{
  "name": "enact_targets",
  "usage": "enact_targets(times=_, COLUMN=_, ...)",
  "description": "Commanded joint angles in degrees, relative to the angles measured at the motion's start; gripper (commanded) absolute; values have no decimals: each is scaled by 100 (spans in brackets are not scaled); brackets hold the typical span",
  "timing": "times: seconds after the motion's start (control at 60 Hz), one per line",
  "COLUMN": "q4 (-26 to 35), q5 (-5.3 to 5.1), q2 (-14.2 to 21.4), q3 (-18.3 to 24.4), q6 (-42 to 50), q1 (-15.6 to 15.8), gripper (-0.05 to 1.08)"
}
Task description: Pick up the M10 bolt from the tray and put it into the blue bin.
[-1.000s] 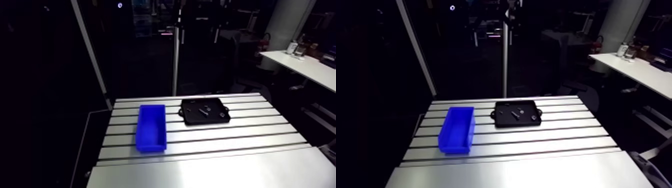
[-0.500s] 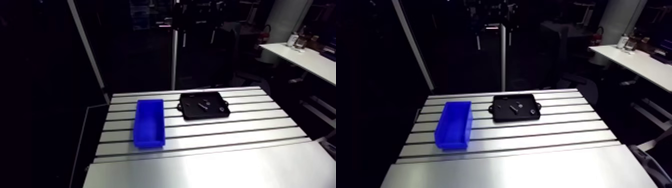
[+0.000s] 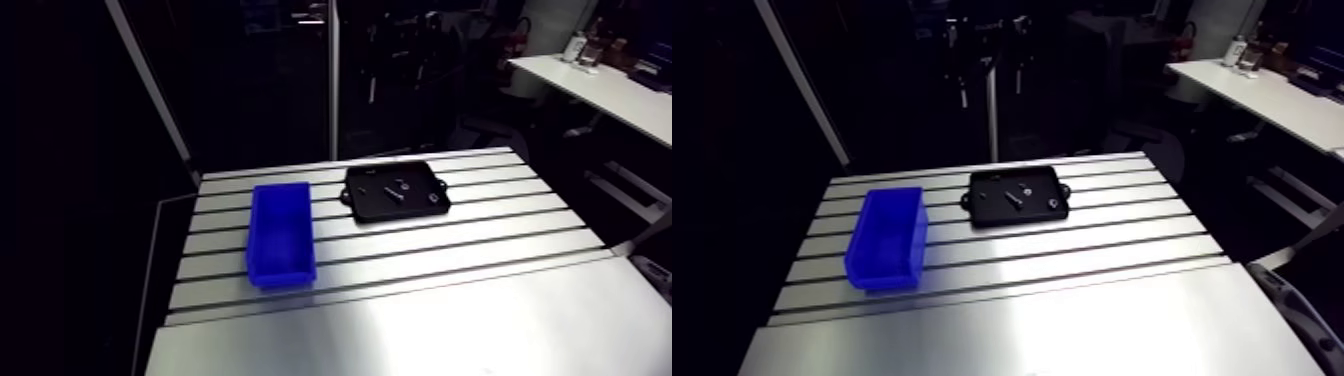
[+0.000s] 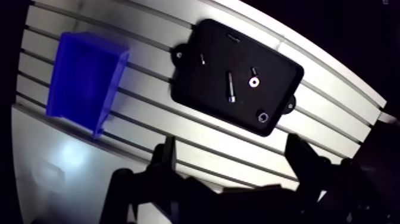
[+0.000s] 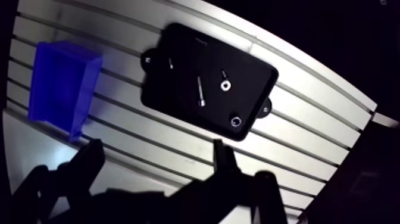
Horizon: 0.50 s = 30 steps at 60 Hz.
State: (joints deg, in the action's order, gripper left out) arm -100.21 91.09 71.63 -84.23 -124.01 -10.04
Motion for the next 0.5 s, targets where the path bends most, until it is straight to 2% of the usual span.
enact_targets(times=0.017, q4=-210, q5=17, q2=-277, q3=-70, q6=-41, q1=-24, gripper=1)
enact_targets(times=0.383, q4=-555, q5=36, q2=-675, q3=-142, q6=-58, q1=2, gripper=1)
enact_targets(times=0.45, q4=-597, q5=60, q2=-737, q3=-142, q6=-120, q1=2, gripper=1)
enact_targets(times=0.5, q4=-657, q5=119, q2=-768, q3=-158, q6=-232, q1=10, gripper=1)
